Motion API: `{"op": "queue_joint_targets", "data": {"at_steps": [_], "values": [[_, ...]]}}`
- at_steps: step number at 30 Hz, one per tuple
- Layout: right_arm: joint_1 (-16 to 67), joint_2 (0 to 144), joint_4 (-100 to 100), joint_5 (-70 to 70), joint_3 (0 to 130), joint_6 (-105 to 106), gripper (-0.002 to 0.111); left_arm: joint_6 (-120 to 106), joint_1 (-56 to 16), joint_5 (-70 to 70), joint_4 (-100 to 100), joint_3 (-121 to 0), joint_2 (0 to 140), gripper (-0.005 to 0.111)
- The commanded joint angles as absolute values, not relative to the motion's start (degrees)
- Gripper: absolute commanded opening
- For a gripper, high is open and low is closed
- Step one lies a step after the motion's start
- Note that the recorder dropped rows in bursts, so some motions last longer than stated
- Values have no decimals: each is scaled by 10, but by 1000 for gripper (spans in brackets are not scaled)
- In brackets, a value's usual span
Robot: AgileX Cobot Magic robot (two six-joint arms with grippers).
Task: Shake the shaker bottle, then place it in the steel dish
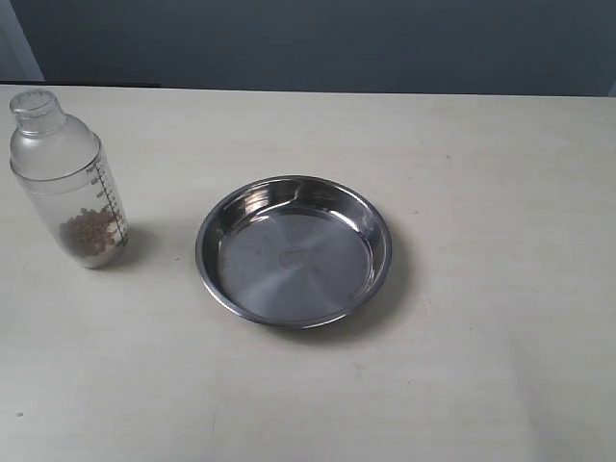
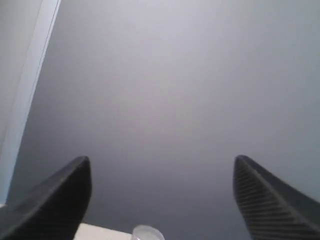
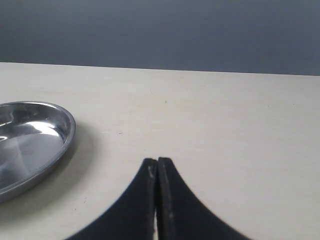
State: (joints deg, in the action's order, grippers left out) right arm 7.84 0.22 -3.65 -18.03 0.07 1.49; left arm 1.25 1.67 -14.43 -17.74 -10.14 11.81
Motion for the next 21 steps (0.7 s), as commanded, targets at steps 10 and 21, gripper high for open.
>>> {"op": "queue_joint_targets", "data": {"at_steps": [10, 21], "values": [[81, 0, -36, -175, 0, 15, -1, 103, 16, -400, 100, -239, 510, 83], [81, 0, -36, -175, 0, 15, -1, 100, 16, -478, 82, -240, 712, 83]]}}
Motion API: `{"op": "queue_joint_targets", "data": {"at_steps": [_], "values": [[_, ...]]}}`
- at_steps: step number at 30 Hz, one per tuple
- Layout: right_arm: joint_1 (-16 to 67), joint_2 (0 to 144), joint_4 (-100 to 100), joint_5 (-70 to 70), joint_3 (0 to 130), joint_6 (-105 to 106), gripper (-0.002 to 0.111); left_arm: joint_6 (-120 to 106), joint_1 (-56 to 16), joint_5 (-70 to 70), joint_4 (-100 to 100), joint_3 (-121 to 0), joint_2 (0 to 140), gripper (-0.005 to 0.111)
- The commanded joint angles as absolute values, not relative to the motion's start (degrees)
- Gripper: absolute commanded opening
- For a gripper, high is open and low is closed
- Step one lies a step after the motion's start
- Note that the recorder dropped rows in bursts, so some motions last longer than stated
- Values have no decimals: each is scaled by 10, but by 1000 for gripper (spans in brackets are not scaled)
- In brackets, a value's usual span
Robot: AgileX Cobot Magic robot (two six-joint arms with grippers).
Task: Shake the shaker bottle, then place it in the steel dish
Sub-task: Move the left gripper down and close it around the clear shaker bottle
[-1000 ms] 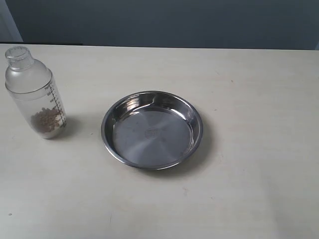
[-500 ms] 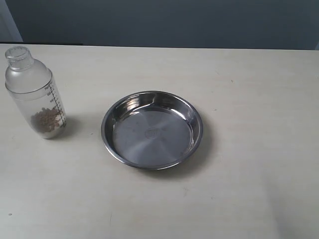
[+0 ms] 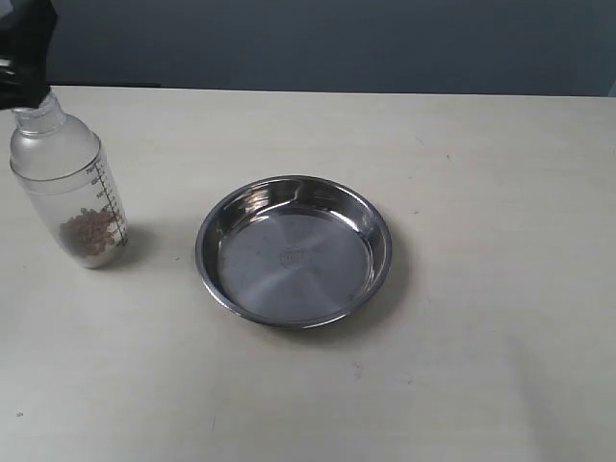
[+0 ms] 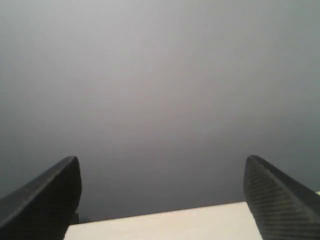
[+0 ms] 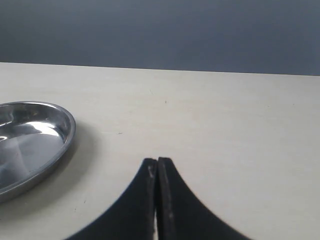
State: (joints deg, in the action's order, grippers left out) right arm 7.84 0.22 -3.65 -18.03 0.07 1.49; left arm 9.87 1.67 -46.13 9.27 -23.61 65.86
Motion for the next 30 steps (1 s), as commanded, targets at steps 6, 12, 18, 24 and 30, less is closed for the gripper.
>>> {"op": "queue_joint_targets", "data": {"at_steps": [6, 12, 18, 24, 30], "values": [[81, 0, -36, -175, 0, 15, -1, 82, 16, -527, 77, -240, 788, 83], [81, 0, -36, -175, 0, 15, -1, 41, 16, -546, 37, -240, 849, 83], [81, 0, -36, -175, 0, 15, -1, 41, 16, -551, 40, -240, 890, 83], [81, 0, -36, -175, 0, 15, -1, 41, 16, -550, 48, -240, 930, 83], [81, 0, -36, -175, 0, 15, -1, 41, 16, -544, 73, -240, 962, 83]]}}
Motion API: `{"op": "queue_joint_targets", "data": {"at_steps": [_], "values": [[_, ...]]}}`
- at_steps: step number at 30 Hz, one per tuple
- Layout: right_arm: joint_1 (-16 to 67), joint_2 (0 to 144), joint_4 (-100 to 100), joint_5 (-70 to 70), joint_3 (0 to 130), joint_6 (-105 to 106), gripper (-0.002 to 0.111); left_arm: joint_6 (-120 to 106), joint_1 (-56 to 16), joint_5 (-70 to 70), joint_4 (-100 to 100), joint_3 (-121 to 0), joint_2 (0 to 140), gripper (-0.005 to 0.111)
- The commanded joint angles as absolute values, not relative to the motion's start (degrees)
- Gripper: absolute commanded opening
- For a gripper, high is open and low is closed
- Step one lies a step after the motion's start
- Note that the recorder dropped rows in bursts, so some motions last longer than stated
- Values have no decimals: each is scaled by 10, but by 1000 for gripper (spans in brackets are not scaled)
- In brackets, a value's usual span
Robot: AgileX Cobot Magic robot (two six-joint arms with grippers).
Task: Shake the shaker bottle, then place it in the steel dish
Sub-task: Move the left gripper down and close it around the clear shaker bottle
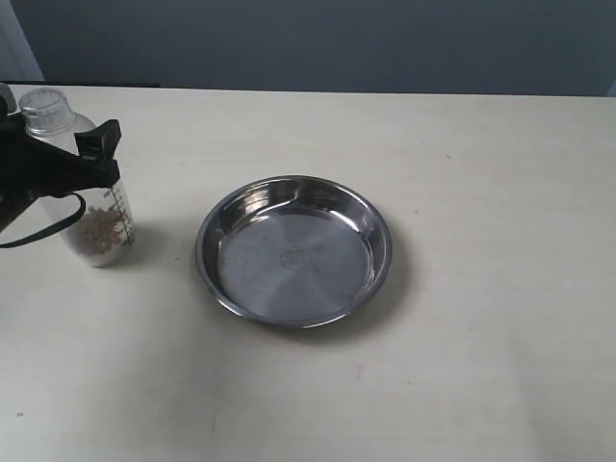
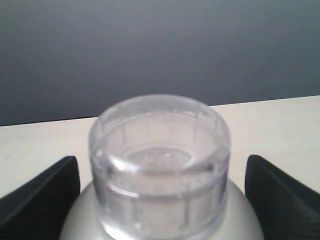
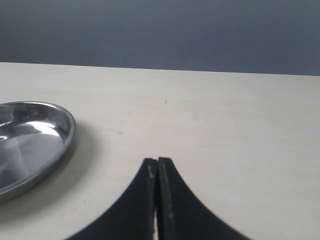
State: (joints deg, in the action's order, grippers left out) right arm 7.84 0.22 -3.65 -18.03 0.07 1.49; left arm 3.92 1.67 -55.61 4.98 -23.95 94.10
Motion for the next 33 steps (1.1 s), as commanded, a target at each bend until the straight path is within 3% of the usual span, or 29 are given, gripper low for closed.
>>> {"op": "queue_joint_targets", "data": {"at_steps": [1, 11, 26, 33], "values": [[81, 0, -36, -175, 0, 15, -1, 41, 16, -540, 73, -240, 964, 83], [81, 0, -36, -175, 0, 15, -1, 38, 16, -529, 87, -227, 1007, 83], [81, 0, -36, -175, 0, 15, -1, 38, 16, -666, 117, -169, 1007, 83], [81, 0, -36, -175, 0, 15, -1, 38, 16, -680, 125, -169, 1007, 91]]}}
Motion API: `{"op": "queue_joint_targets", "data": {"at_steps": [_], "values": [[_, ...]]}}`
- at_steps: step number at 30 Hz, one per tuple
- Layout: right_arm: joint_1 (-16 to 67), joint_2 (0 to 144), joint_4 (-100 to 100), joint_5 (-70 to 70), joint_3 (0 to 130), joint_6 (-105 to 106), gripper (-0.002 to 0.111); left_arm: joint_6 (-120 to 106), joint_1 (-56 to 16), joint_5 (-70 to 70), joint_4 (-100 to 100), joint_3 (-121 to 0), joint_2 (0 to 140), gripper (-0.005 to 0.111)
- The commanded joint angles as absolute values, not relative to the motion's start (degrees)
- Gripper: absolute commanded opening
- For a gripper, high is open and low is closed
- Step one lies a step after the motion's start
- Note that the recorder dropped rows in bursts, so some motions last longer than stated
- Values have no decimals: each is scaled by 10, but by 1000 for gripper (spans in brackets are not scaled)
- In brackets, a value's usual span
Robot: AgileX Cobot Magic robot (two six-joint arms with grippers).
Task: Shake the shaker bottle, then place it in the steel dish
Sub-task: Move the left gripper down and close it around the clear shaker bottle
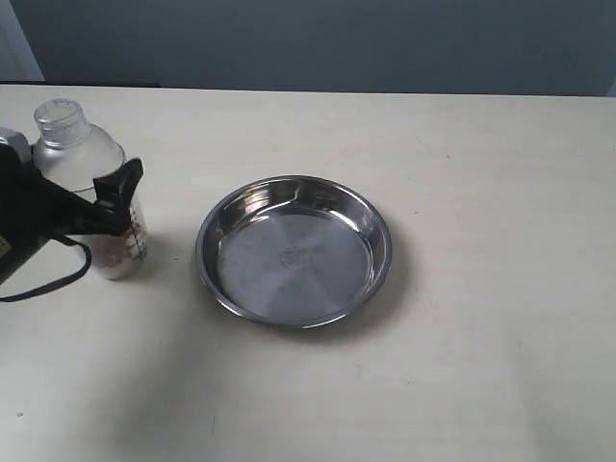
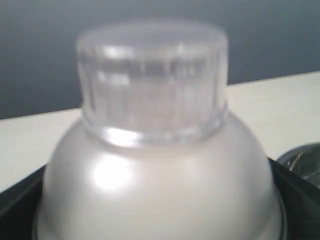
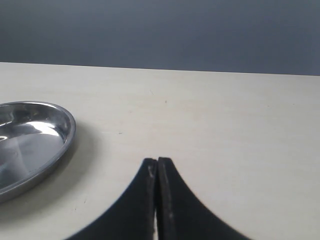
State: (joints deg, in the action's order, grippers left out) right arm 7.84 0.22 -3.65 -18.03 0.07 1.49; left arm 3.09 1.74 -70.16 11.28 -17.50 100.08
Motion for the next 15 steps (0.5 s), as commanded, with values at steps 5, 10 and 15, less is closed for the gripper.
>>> {"op": "queue_joint_targets", "data": {"at_steps": [5, 10, 15], "values": [[81, 0, -36, -175, 0, 15, -1, 38, 16, -668, 125, -169, 1007, 91], [81, 0, -36, -175, 0, 15, -1, 42, 16, -634, 119, -169, 1007, 91], [81, 0, -36, -175, 0, 15, -1, 45, 16, -615, 123, -169, 1007, 91]]}}
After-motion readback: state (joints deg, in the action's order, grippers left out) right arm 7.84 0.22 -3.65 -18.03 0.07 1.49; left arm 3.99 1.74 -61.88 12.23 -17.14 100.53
